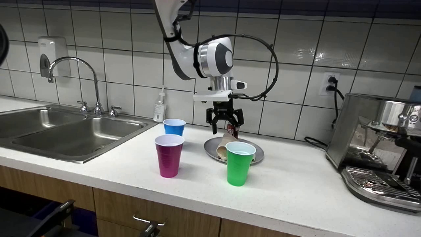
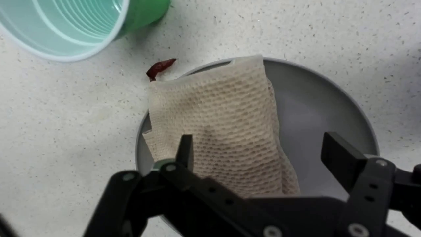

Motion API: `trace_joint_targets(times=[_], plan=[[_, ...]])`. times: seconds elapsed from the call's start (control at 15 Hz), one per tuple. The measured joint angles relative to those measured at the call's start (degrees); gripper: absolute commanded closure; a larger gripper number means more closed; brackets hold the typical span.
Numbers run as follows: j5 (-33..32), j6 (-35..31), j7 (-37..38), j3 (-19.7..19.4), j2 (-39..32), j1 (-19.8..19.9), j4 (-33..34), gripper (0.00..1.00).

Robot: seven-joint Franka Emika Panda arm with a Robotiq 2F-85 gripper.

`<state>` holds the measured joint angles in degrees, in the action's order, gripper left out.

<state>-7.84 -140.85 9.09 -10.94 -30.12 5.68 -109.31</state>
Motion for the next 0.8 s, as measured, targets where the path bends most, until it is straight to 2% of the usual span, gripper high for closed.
trace_joint_targets(times=[0.8], plan=[[0.0,-0.1,0.0,-2.0,-9.4,-0.2,8.5,0.00]])
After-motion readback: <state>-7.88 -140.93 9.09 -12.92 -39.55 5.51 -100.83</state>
